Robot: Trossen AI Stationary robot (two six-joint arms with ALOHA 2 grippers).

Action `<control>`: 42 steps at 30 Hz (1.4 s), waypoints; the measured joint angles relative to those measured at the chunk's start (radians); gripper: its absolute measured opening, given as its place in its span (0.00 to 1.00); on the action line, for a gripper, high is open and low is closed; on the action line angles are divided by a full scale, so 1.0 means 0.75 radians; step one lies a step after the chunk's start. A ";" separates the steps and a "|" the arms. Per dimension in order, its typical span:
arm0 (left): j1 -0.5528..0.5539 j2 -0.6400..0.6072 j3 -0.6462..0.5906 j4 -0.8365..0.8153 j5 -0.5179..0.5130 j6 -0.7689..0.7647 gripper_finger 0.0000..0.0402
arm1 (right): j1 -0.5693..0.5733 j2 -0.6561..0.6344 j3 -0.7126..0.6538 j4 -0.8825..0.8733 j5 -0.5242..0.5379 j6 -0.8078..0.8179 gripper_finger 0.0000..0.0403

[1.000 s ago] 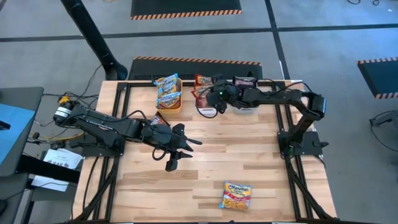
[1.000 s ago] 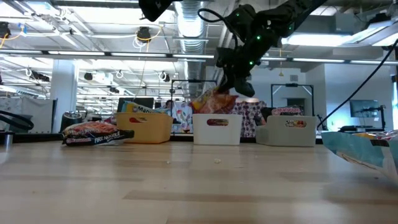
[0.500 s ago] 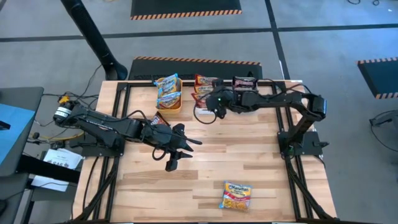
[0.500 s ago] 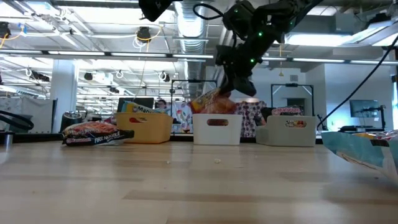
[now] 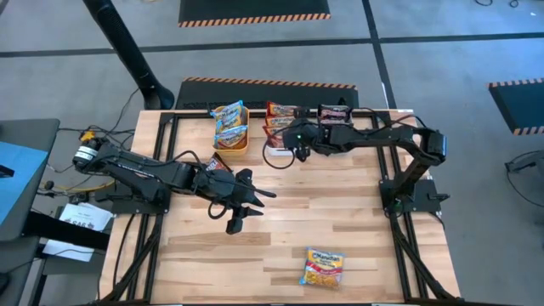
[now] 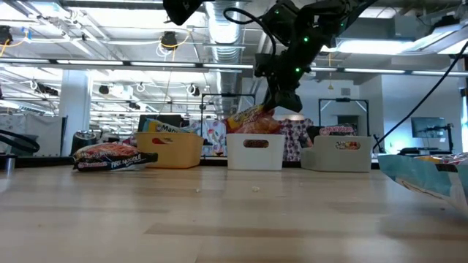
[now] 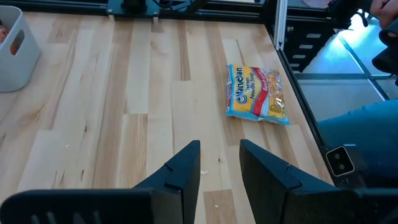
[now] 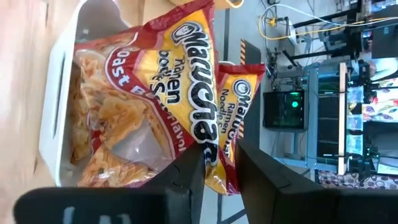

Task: Sort Maruchan noodles
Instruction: Put the red noodle pack into the white bin

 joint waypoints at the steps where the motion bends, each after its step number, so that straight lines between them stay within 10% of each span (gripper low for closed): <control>1: 0.000 0.000 0.000 0.000 0.000 -0.005 0.25 | 0.000 -0.001 0.000 -0.002 0.000 -0.002 0.27; 31: 0.001 0.000 -0.001 0.006 -0.011 -0.035 0.25 | 0.104 -0.184 0.002 -0.438 0.279 0.439 0.47; 42: 0.001 0.000 -0.001 0.011 -0.043 -0.079 0.25 | 0.143 -0.136 0.001 -0.362 -0.247 0.751 0.47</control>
